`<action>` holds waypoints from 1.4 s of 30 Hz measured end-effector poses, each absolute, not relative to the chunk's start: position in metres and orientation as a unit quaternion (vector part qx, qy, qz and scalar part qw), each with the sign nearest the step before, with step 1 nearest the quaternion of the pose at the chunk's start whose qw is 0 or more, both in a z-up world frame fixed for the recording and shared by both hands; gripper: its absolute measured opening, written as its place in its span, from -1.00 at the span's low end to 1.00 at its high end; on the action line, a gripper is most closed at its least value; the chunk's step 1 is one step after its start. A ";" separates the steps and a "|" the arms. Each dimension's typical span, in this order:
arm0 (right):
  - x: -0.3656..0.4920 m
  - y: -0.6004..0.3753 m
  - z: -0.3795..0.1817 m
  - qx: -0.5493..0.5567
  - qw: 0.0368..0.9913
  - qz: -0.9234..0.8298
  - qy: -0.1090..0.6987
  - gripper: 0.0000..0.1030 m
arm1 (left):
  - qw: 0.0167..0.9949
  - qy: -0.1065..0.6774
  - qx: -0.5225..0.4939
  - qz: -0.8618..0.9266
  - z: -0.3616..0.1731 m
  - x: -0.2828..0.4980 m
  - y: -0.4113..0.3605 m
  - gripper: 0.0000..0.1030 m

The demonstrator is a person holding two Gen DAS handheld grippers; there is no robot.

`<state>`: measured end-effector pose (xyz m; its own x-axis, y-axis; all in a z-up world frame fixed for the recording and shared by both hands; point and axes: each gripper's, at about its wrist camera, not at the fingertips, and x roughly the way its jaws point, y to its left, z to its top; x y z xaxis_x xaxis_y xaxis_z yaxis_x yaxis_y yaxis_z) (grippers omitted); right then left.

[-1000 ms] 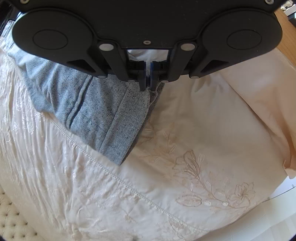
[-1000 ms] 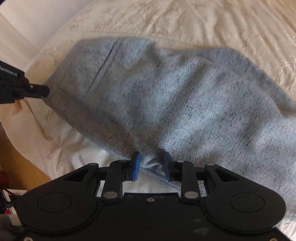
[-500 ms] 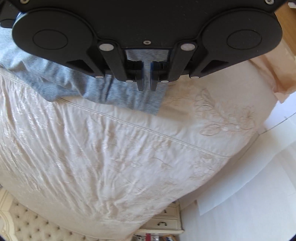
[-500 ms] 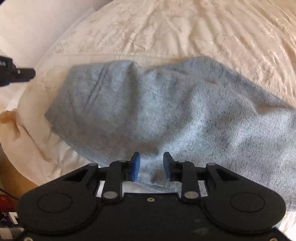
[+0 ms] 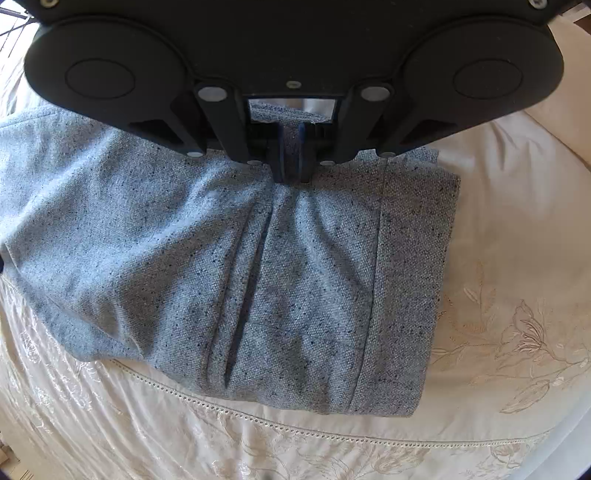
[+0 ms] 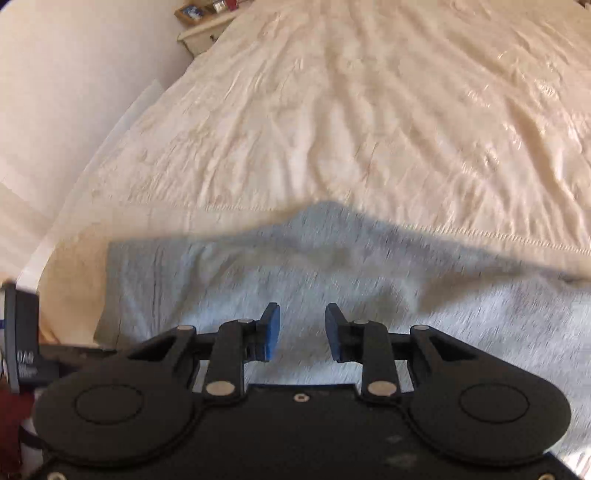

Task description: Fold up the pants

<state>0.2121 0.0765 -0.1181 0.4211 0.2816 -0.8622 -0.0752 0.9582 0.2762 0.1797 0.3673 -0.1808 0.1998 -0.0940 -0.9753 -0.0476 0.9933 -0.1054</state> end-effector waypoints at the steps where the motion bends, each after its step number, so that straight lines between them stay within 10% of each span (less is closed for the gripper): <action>1: 0.225 0.075 -0.119 0.089 0.841 0.103 0.524 -0.40 | 0.771 0.634 -0.060 -0.015 -0.181 0.180 0.368 -0.73; 42: 0.282 0.114 -0.188 -0.045 0.786 0.219 0.576 -0.35 | 0.777 0.620 -0.110 -0.009 -0.184 0.176 0.377 -0.73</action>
